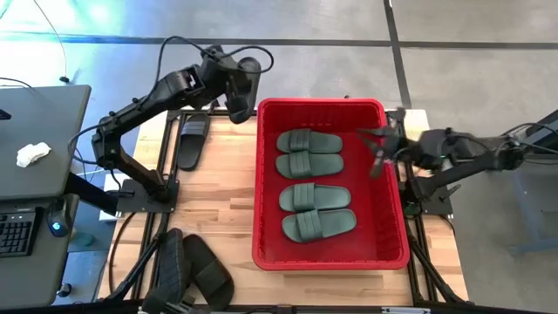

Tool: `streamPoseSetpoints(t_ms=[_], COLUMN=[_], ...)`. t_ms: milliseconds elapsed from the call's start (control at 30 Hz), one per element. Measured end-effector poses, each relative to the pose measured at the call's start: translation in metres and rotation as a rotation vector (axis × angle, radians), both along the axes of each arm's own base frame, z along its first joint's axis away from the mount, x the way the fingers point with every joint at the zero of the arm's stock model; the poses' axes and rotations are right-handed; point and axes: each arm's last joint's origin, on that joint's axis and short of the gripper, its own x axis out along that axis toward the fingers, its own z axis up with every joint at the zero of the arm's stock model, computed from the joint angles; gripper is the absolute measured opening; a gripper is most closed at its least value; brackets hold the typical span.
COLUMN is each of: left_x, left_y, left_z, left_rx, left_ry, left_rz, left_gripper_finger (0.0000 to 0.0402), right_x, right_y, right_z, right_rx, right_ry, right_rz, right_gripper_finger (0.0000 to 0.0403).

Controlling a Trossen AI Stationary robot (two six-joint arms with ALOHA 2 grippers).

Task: Pick and place slides into bin
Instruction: Put the black slide into the red container

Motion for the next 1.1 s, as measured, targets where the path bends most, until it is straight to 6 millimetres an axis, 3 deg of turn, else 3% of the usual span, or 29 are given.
streamPoseSetpoints(t_ms=[233, 400, 600, 733, 867, 1100], left_x=[0.001, 0.004, 0.009, 0.016, 0.025, 0.033], left_y=[-0.003, -0.003, -0.011, -0.010, -0.006, -0.004], left_z=[0.010, 0.008, 0.008, 0.005, -0.003, -0.010], left_rx=[-0.045, -0.086, -0.092, -0.090, -0.103, -0.128], left_ry=[-0.095, -0.131, -0.135, -0.128, -0.111, -0.108], left_rz=[-0.077, -0.115, -0.149, -0.152, -0.155, -0.184], left_gripper_finger=[0.0000, 0.0000, 0.0000, 0.0000, 0.0000, 0.0000], right_x=[0.078, 0.126, 0.169, 0.193, 0.215, 0.238], right_y=[-0.004, -0.010, -0.023, -0.025, -0.027, -0.035], right_z=[-0.001, -0.019, -0.043, -0.039, -0.038, -0.030], right_rx=[-0.354, -0.561, -0.612, -0.620, -0.624, -0.582], right_ry=[0.045, 0.128, 0.181, 0.192, 0.320, 0.439], right_rz=[-0.039, -0.007, 0.034, 0.057, 0.113, 0.114], right_gripper_finger=[0.0141, 0.0182, 0.0188, 0.0188, 0.0184, 0.0164])
